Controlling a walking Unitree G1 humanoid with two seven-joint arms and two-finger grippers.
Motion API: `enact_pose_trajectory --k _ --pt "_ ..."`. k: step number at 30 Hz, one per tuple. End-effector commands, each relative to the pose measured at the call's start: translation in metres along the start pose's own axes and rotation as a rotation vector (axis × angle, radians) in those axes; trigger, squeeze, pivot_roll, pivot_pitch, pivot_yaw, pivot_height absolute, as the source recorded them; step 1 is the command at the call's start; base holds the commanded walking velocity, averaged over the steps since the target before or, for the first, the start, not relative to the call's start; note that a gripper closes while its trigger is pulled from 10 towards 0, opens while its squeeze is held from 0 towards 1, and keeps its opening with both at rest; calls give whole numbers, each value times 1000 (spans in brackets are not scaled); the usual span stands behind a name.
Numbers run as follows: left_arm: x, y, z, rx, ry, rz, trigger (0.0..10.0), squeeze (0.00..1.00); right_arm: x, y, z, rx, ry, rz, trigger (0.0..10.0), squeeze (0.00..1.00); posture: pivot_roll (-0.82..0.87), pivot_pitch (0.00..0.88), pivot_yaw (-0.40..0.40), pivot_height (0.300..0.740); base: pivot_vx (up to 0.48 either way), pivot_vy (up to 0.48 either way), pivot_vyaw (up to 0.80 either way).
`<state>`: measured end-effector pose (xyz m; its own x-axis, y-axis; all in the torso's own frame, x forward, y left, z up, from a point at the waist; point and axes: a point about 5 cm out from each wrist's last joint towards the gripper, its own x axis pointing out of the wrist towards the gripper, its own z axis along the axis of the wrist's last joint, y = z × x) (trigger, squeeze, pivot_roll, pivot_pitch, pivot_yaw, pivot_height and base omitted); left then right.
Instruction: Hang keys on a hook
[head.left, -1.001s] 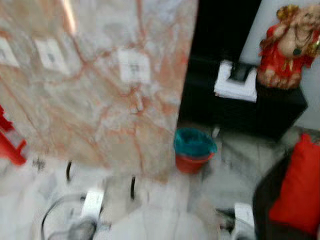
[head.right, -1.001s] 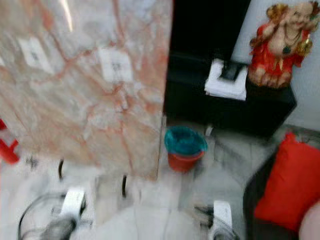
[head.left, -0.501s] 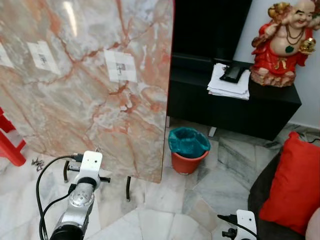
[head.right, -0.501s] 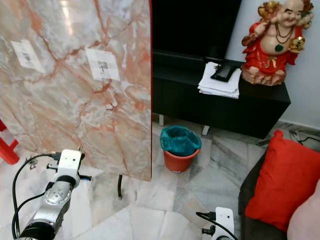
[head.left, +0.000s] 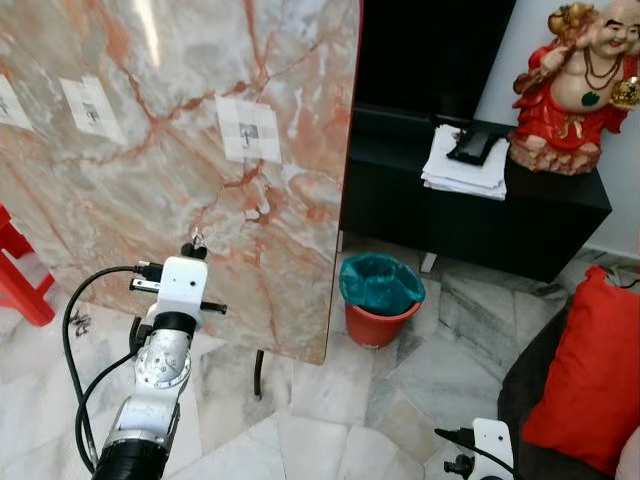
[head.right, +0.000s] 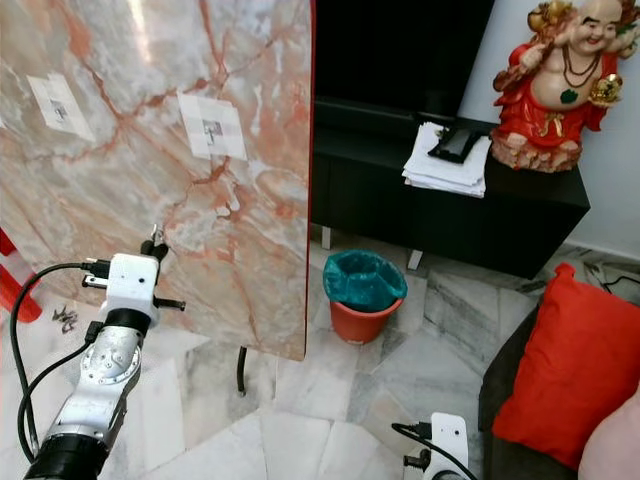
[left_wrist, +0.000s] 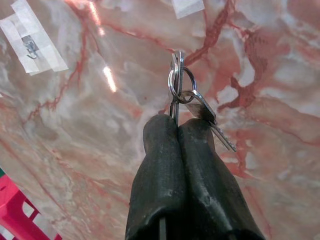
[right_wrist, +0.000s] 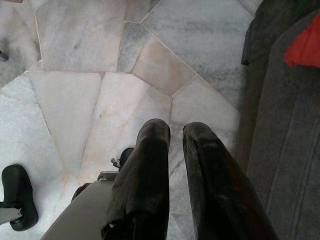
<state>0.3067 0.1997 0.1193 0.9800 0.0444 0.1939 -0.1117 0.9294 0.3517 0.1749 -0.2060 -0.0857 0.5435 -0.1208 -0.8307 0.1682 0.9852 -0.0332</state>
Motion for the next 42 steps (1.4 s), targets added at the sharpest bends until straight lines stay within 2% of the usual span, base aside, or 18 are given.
enact_pose_trajectory --k 1,10,24,35,39,42 --pt "3 -1 9 -15 -28 -7 10000 0 1 4 7 -7 -18 5 10000 0 -44 0 -52 740 0 0 0" --pt "3 -3 16 -37 -52 -15 10000 0 3 21 20 -10 -43 24 10000 0 -43 0 -51 740 0 0 0" --pt "5 -3 21 -41 -67 -9 10000 0 3 17 16 -49 -41 29 10000 0 -41 0 -49 740 0 0 0" --pt "6 -4 23 -43 -77 -5 10000 0 2 8 15 -66 -54 26 10000 0 -40 0 -49 740 0 0 95" --pt "6 -4 23 -46 -77 -8 10000 0 2 9 14 -26 -59 21 10000 0 -41 0 -48 740 0 0 306" --pt "6 -5 24 -46 -80 -9 10000 0 2 8 14 -29 -60 21 10000 0 -39 0 -48 740 0 0 0"
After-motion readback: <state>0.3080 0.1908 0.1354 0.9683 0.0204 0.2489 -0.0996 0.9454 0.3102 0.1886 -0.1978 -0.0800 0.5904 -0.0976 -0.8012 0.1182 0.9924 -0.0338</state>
